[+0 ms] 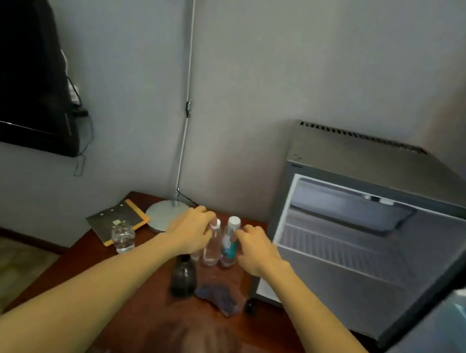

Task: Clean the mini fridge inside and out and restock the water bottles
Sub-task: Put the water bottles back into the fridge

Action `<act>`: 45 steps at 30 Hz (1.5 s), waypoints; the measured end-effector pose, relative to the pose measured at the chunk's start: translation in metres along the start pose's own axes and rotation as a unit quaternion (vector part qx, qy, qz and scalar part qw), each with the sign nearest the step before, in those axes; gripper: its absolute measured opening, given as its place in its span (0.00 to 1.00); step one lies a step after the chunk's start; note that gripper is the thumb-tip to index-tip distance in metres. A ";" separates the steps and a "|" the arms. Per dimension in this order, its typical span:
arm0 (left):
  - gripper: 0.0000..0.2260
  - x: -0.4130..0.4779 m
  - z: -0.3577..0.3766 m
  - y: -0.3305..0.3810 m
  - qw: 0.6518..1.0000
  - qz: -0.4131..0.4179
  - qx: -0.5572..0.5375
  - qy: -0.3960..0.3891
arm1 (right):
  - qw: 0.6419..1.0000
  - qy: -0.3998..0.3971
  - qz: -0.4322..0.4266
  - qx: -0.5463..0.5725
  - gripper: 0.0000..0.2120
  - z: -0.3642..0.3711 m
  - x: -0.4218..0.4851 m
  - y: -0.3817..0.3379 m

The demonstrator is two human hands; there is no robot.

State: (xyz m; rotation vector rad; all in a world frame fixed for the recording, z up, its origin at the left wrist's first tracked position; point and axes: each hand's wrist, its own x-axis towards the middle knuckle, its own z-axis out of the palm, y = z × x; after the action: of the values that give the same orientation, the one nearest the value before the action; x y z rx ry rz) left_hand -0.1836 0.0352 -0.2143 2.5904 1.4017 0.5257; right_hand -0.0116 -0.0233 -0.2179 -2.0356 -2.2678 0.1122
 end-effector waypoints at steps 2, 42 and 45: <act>0.10 0.041 0.014 -0.045 1.000 -0.016 -0.012 -0.022 | 1.000 -0.010 -0.005 0.005 0.21 0.019 0.062 0.001; 0.08 0.111 -0.019 -0.038 0.991 0.083 0.025 -0.106 | 0.978 0.009 -0.088 -0.187 0.13 0.010 0.088 0.002; 0.08 0.089 -0.050 -0.002 0.994 0.092 0.023 -0.057 | 0.981 0.041 -0.072 -0.178 0.16 -0.024 0.044 0.001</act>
State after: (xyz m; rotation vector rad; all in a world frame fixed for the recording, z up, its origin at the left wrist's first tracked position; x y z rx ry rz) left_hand -0.1587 0.1088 -0.1477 2.7549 1.1622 0.3650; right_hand -0.0127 0.0204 -0.1932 -1.9678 -2.5194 -0.4093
